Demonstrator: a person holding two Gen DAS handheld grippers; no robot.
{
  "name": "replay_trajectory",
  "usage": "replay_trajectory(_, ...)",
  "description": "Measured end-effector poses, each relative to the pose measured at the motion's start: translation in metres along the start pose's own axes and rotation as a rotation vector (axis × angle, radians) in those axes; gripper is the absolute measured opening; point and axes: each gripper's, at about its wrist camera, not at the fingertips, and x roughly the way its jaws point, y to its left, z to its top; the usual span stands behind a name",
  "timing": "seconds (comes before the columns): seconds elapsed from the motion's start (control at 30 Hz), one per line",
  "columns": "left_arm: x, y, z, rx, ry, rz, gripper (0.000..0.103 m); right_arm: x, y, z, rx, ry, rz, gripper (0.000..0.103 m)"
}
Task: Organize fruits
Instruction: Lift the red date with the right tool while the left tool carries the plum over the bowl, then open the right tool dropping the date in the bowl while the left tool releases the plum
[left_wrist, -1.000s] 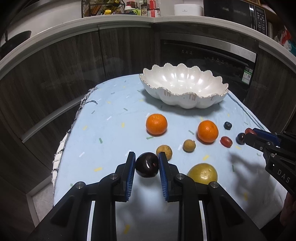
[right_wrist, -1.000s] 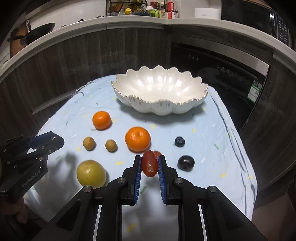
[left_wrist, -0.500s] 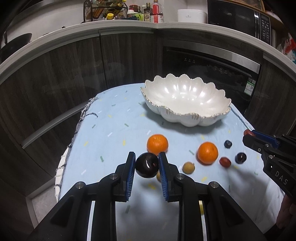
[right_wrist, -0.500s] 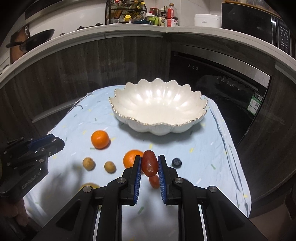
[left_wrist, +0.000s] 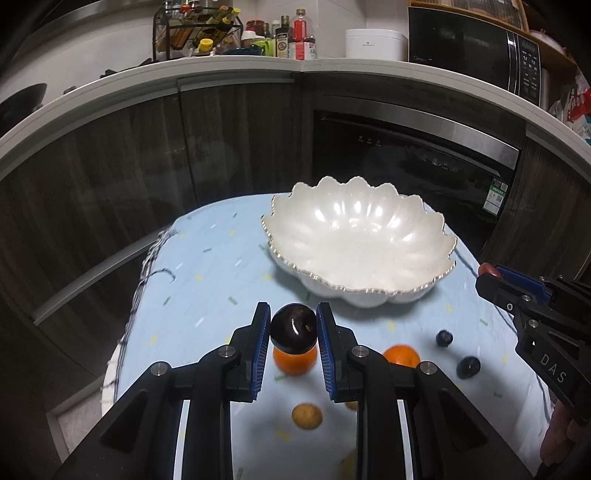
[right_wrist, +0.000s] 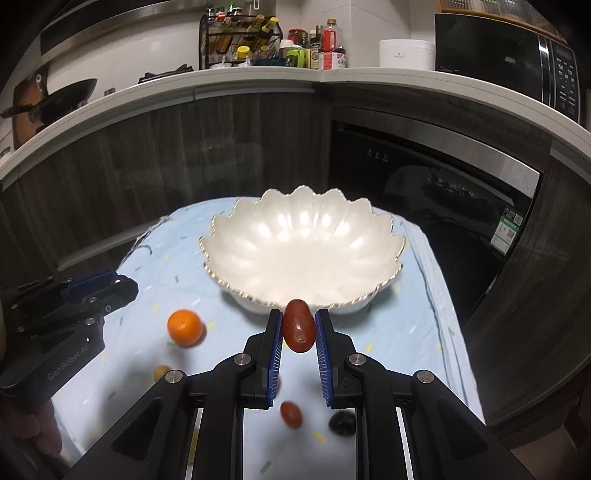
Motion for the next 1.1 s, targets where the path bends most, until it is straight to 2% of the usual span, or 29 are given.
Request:
replay_trajectory(0.43, 0.032, -0.019, 0.033, 0.052, -0.001, -0.043, 0.026, 0.021, -0.021, 0.026, 0.028, -0.023, -0.018, 0.019)
replay_trajectory(0.93, 0.083, -0.026, 0.059, 0.080, 0.015, -0.072, 0.026, 0.069, -0.042, 0.042, 0.076, 0.024, -0.023, 0.019)
replay_trajectory(1.1, 0.102, -0.029, 0.060, 0.082, 0.049, -0.077, 0.026, 0.086, -0.047, 0.041, 0.096, 0.067, -0.010, 0.019)
